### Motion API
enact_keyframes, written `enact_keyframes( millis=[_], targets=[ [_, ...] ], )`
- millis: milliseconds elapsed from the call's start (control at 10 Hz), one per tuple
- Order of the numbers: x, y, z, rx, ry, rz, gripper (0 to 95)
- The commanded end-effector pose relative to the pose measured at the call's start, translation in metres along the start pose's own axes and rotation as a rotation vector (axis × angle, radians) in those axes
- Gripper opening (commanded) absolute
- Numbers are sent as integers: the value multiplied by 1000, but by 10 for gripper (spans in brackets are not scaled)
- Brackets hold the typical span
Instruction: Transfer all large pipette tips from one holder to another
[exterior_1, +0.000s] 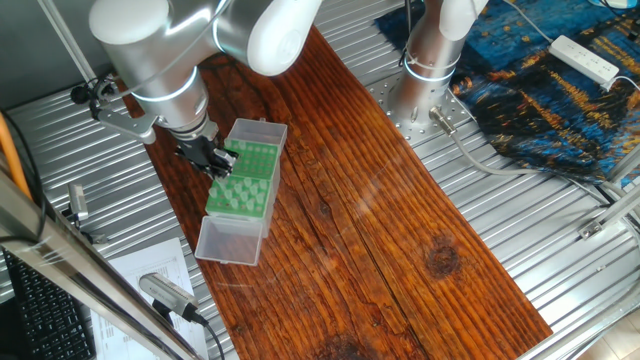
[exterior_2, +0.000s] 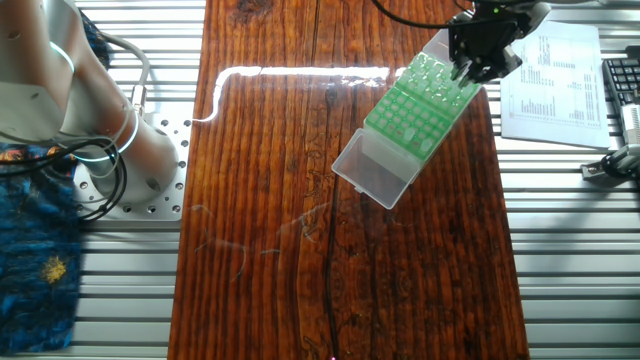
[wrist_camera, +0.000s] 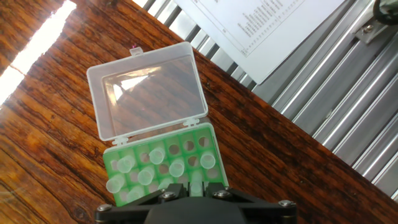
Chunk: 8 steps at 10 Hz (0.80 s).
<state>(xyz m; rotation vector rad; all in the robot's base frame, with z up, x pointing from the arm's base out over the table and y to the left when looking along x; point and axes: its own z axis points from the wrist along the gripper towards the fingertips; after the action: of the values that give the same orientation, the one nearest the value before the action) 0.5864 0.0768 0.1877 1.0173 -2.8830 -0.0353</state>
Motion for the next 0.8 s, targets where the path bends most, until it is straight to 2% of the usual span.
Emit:
enact_keyframes(
  millis=[100,800],
  targets=[
    [1,1,-1,1,3,-3,0],
    [3,5,-11,0,9,-10,0]
  ],
)
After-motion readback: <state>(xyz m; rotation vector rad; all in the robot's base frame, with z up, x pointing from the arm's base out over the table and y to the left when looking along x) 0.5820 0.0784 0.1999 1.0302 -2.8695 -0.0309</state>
